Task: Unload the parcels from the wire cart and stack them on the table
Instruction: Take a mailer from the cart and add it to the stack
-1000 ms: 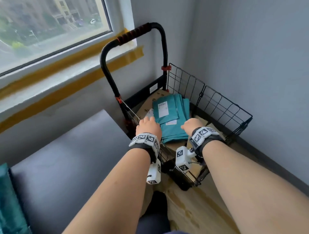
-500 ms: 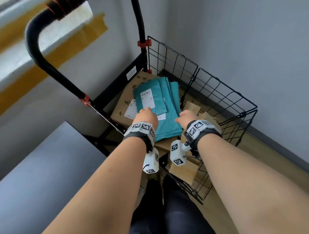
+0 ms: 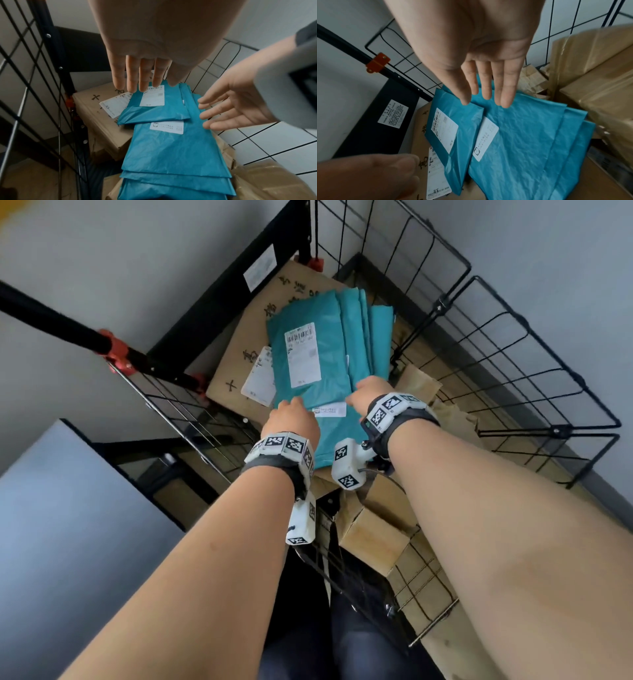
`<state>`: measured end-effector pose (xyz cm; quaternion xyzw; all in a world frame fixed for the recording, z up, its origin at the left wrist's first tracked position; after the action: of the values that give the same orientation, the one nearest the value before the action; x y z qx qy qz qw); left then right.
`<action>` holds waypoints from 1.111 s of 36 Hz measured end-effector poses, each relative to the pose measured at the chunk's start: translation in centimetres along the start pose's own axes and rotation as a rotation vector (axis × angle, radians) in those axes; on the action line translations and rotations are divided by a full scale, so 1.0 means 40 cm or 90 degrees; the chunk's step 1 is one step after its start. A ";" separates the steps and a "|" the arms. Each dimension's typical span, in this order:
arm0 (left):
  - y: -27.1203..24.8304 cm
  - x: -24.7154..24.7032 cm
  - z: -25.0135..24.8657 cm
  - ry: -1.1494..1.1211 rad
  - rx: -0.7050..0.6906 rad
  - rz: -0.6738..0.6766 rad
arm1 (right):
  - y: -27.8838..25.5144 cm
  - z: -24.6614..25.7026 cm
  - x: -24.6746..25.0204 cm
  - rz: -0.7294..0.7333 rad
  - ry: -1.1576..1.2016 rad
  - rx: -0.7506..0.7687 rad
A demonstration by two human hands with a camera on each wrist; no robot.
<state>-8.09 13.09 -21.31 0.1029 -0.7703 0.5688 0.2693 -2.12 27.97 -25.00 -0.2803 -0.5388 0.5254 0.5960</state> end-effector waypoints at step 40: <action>0.035 0.002 0.085 -0.068 0.103 -0.002 | 0.073 0.044 -0.078 0.079 -0.203 0.014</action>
<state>-9.83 10.39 -23.14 0.1558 -0.7352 0.6222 0.2193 -4.29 25.51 -28.27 -0.2193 -0.6023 0.6052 0.4721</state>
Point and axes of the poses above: each hand's wrist, its own y-axis towards the middle knuckle, its own x-axis out of the back of the hand, z = x × y, the point moved 6 cm from there along y, towards the middle knuckle, and after that the axes turned 14 degrees about z, right-handed, at the moved point
